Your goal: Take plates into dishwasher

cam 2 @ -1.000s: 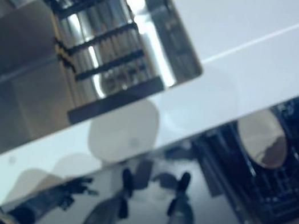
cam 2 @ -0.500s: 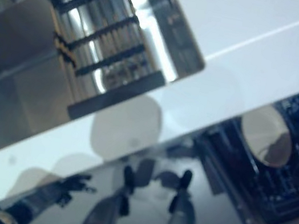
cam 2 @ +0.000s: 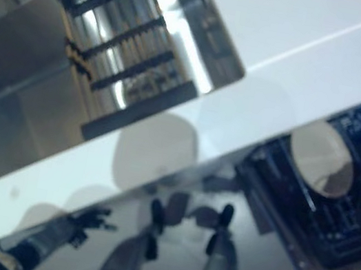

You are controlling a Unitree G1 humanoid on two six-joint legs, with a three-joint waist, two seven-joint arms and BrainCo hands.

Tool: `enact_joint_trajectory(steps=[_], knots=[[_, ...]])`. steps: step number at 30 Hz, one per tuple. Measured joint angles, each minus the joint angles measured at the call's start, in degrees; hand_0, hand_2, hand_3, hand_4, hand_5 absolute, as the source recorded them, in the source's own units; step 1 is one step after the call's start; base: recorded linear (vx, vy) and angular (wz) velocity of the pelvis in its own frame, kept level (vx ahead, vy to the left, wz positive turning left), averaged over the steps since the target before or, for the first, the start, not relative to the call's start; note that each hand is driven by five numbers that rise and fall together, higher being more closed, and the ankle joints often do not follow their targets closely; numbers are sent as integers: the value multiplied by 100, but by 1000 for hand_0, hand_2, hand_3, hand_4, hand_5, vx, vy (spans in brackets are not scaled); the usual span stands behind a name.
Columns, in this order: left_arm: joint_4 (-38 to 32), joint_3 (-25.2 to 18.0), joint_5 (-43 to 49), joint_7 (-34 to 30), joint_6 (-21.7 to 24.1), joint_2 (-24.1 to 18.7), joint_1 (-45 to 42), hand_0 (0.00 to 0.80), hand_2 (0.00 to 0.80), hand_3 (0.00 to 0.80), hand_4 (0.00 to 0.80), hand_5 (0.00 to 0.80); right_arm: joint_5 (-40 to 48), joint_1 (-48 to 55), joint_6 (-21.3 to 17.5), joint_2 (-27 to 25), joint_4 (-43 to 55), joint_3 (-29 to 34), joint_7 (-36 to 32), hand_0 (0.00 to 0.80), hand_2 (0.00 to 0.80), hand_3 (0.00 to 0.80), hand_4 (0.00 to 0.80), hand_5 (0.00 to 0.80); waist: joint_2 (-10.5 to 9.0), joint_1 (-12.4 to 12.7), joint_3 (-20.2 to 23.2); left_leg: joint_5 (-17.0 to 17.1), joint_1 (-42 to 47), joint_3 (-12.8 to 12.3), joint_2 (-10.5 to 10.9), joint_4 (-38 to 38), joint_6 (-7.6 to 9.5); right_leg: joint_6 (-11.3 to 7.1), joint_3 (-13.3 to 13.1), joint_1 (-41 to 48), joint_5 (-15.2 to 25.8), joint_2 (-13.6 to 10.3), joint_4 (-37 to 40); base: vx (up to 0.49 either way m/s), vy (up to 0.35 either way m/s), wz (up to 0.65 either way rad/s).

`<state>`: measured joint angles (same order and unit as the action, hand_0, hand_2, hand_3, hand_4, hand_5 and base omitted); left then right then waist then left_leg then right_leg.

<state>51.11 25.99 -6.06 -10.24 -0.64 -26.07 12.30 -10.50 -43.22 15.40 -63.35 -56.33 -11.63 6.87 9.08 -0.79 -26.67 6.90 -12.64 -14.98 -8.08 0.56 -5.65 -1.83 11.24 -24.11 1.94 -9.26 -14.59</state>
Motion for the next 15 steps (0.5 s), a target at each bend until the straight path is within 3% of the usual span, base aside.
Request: enact_joint_trajectory(steps=[15], knots=[[-6,4,-42,-62,4,1,16,0,0,0,0,0,-1,-34,47,-1,-37,2,58,0,0,0,0,0,51,-5,7,16,27,6,8,-16,14,10,-6,-10,-34,-16,-102,0,7,0]])
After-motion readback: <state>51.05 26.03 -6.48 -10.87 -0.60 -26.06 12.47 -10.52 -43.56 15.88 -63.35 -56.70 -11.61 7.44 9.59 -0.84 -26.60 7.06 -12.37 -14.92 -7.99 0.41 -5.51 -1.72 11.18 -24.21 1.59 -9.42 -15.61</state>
